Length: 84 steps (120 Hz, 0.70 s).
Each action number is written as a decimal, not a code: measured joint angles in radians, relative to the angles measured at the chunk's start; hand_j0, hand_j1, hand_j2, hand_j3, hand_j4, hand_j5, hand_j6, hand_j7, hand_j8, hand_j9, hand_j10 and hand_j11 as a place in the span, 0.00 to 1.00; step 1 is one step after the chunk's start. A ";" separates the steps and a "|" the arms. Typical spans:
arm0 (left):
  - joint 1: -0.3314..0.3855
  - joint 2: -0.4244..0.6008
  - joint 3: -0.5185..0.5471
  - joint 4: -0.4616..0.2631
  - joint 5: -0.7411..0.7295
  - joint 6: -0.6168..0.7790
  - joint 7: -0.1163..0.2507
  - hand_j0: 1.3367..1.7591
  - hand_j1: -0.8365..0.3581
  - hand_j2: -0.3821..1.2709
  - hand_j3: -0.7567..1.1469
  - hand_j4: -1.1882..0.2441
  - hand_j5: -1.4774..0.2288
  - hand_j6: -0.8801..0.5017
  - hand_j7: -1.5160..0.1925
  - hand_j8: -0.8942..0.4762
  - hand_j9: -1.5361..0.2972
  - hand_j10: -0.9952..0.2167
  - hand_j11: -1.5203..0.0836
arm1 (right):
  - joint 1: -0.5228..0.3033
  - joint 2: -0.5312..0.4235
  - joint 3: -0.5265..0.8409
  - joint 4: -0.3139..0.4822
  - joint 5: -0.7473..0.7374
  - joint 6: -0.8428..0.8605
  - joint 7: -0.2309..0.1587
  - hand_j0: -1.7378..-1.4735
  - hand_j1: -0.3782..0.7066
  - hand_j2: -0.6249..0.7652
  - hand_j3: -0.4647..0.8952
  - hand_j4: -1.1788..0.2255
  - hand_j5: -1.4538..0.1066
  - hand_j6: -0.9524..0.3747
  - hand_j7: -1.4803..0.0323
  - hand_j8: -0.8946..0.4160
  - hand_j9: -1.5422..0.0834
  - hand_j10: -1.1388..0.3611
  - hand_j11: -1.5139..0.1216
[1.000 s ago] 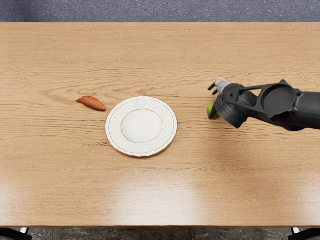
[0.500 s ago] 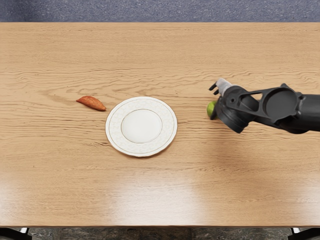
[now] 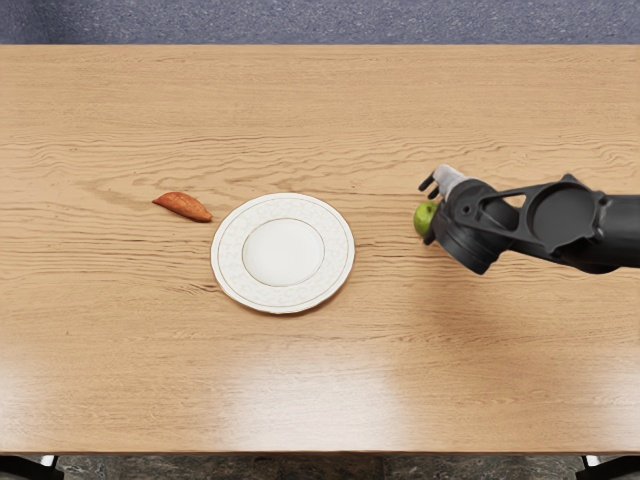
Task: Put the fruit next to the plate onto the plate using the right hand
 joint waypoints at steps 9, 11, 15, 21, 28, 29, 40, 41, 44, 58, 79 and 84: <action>0.000 0.000 0.000 0.000 0.000 0.000 0.000 0.76 0.98 0.23 0.40 0.82 0.86 0.63 0.88 0.64 0.83 0.81 0.94 | -0.010 0.000 -0.004 -0.004 -0.048 -0.004 0.000 0.30 0.54 0.43 0.34 0.49 0.52 0.37 0.56 0.32 0.56 0.43 0.53; 0.000 0.000 0.000 0.000 0.000 0.000 0.000 0.76 0.98 0.23 0.40 0.82 0.86 0.63 0.88 0.64 0.83 0.81 0.94 | -0.014 0.001 -0.004 -0.005 -0.056 -0.005 0.000 0.31 0.56 0.44 0.34 0.47 0.50 0.38 0.53 0.32 0.53 0.41 0.51; 0.000 0.000 0.000 0.000 0.000 0.000 0.000 0.76 0.98 0.23 0.40 0.82 0.86 0.63 0.88 0.64 0.83 0.81 0.94 | -0.019 0.001 -0.004 -0.007 -0.069 -0.004 0.001 0.32 0.58 0.45 0.34 0.44 0.45 0.40 0.49 0.35 0.48 0.38 0.46; 0.000 0.000 0.000 0.000 0.000 0.000 0.000 0.76 0.98 0.23 0.40 0.82 0.86 0.63 0.88 0.64 0.83 0.81 0.94 | -0.025 0.002 -0.002 -0.009 -0.081 -0.005 0.000 0.33 0.60 0.54 0.34 0.40 0.39 0.42 0.43 0.36 0.42 0.34 0.40; 0.000 0.000 0.000 0.000 0.000 0.000 0.000 0.76 0.98 0.23 0.40 0.82 0.86 0.63 0.88 0.64 0.83 0.81 0.94 | -0.042 0.001 0.026 -0.013 -0.089 -0.008 -0.001 0.34 0.61 0.59 0.34 0.38 0.35 0.42 0.38 0.37 0.38 0.30 0.36; 0.000 0.000 0.000 0.000 0.000 0.000 0.000 0.76 0.98 0.23 0.40 0.82 0.86 0.63 0.88 0.64 0.83 0.81 0.94 | -0.046 0.001 0.033 -0.016 -0.090 -0.008 -0.002 0.34 0.62 0.60 0.34 0.38 0.35 0.42 0.37 0.37 0.38 0.29 0.36; 0.000 0.000 0.000 0.000 0.000 0.000 0.000 0.76 0.98 0.23 0.40 0.82 0.86 0.63 0.88 0.64 0.83 0.81 0.94 | -0.085 -0.005 0.125 -0.049 -0.091 -0.005 -0.001 0.34 0.60 0.64 0.34 0.37 0.29 0.43 0.32 0.39 0.32 0.26 0.31; 0.000 0.000 0.000 0.000 0.000 0.000 0.000 0.76 0.98 0.23 0.40 0.82 0.86 0.63 0.88 0.64 0.83 0.81 0.94 | -0.087 -0.008 0.134 -0.052 -0.091 -0.005 -0.001 0.34 0.60 0.64 0.34 0.37 0.29 0.43 0.32 0.39 0.32 0.25 0.30; 0.000 0.000 0.000 0.000 0.000 0.000 0.000 0.76 0.98 0.23 0.40 0.82 0.86 0.63 0.88 0.64 0.83 0.81 0.94 | -0.096 -0.018 0.170 -0.059 -0.090 -0.004 -0.001 0.34 0.60 0.65 0.34 0.36 0.27 0.43 0.31 0.40 0.31 0.25 0.29; 0.000 0.000 0.000 0.000 0.000 0.000 0.000 0.76 0.98 0.23 0.40 0.82 0.86 0.63 0.88 0.64 0.83 0.81 0.94 | -0.178 -0.061 0.429 -0.147 -0.091 0.106 -0.002 0.33 0.59 0.65 0.34 0.34 0.23 0.44 0.27 0.41 0.28 0.22 0.26; 0.000 0.000 0.000 0.000 0.000 0.000 0.000 0.76 0.98 0.23 0.40 0.82 0.86 0.63 0.88 0.64 0.83 0.81 0.94 | -0.305 -0.162 0.853 -0.238 0.072 0.582 -0.001 0.32 0.62 0.72 0.34 0.28 0.19 0.46 0.25 0.43 0.25 0.20 0.23; 0.000 0.000 0.000 0.000 0.000 0.000 0.000 0.76 0.98 0.23 0.40 0.82 0.86 0.63 0.88 0.64 0.83 0.81 0.94 | -0.322 -0.188 0.912 -0.269 0.149 0.715 -0.001 0.32 0.63 0.72 0.34 0.28 0.19 0.47 0.24 0.44 0.24 0.20 0.22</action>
